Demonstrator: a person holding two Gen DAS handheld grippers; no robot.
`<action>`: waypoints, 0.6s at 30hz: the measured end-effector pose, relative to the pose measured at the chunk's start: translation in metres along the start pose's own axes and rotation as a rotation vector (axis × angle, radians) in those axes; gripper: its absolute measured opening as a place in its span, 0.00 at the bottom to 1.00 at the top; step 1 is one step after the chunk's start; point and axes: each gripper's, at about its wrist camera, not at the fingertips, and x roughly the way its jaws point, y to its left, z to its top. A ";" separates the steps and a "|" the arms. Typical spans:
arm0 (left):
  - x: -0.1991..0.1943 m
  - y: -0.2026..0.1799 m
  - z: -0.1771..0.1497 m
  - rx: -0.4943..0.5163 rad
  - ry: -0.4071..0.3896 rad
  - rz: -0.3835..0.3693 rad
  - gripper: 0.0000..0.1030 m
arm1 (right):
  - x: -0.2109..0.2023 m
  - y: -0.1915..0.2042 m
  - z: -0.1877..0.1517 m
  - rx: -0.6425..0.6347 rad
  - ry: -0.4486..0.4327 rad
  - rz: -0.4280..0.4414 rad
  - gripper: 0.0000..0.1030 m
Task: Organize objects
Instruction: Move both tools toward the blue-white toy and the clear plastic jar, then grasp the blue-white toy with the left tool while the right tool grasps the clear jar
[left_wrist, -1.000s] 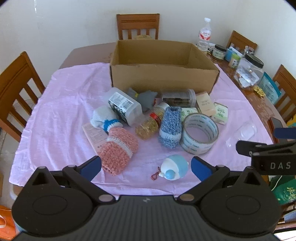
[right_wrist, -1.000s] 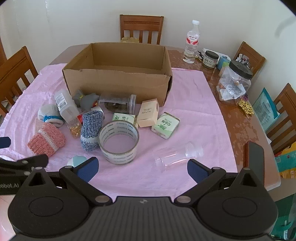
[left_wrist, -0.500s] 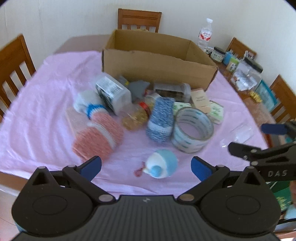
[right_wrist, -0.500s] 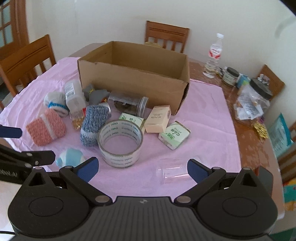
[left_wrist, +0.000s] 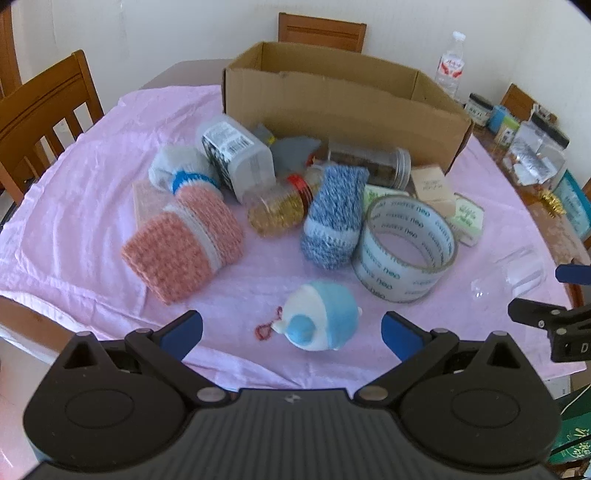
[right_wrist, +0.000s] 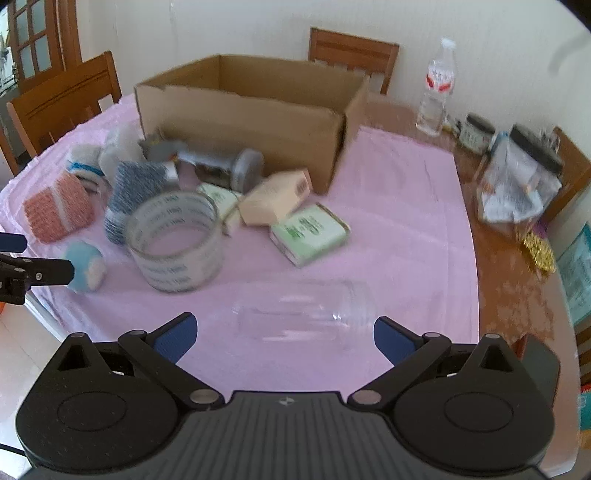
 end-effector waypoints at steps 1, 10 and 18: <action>0.002 -0.002 -0.002 -0.001 0.003 0.009 0.99 | 0.002 -0.003 -0.001 0.004 0.003 0.011 1.00; 0.017 -0.016 -0.003 -0.013 0.007 0.050 0.98 | 0.021 -0.019 -0.002 0.016 0.036 0.082 1.00; 0.026 -0.015 0.001 -0.041 0.020 0.006 0.83 | 0.033 -0.018 0.005 -0.004 0.043 0.105 1.00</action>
